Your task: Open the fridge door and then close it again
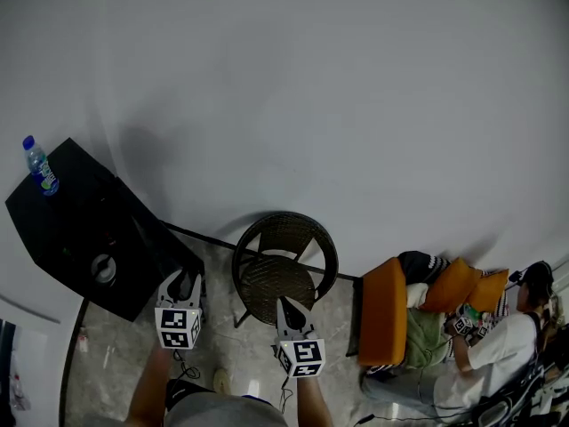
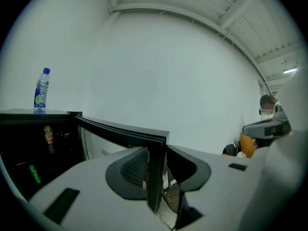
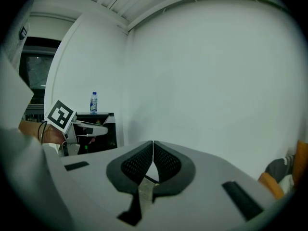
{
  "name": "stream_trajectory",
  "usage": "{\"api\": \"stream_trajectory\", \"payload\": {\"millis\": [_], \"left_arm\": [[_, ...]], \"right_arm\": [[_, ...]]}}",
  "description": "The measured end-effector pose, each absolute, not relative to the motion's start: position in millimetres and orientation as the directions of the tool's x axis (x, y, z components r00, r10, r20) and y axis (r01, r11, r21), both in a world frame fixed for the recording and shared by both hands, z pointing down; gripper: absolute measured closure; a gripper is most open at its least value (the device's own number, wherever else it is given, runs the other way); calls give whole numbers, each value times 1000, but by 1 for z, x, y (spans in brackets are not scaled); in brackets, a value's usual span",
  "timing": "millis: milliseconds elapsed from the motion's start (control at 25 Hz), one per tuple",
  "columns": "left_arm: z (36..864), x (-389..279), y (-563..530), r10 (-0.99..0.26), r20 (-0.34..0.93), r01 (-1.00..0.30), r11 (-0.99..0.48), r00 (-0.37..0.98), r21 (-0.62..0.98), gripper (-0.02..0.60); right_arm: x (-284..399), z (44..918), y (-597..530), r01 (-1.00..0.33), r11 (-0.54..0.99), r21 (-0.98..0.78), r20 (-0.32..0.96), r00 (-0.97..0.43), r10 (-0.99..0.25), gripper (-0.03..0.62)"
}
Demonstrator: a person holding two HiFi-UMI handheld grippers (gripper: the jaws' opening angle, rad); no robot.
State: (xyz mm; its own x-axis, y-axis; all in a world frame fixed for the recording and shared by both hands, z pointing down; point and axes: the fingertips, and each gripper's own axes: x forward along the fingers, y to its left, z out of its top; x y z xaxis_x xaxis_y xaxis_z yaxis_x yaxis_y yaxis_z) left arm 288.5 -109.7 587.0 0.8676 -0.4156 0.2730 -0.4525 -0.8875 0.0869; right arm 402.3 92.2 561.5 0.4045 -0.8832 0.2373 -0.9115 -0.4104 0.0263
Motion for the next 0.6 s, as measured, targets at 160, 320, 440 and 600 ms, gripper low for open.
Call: {"api": "stream_trajectory", "payload": {"millis": [160, 320, 440, 600], "left_arm": [[588, 297, -110, -410, 277, -447, -891, 869, 84, 457], [588, 303, -109, -409, 275, -445, -892, 870, 82, 459], [588, 306, -111, -409, 276, -445, -892, 870, 81, 459], [588, 310, -109, -409, 275, -444, -892, 870, 79, 460]], "right_arm": [[408, 564, 96, -906, -423, 25, 238, 416, -878, 569], [413, 564, 101, -900, -435, 22, 240, 427, -872, 569], [415, 565, 101, -898, -440, 20, 243, 432, -869, 569], [417, 568, 102, -900, -434, 22, 244, 426, -871, 569]]}}
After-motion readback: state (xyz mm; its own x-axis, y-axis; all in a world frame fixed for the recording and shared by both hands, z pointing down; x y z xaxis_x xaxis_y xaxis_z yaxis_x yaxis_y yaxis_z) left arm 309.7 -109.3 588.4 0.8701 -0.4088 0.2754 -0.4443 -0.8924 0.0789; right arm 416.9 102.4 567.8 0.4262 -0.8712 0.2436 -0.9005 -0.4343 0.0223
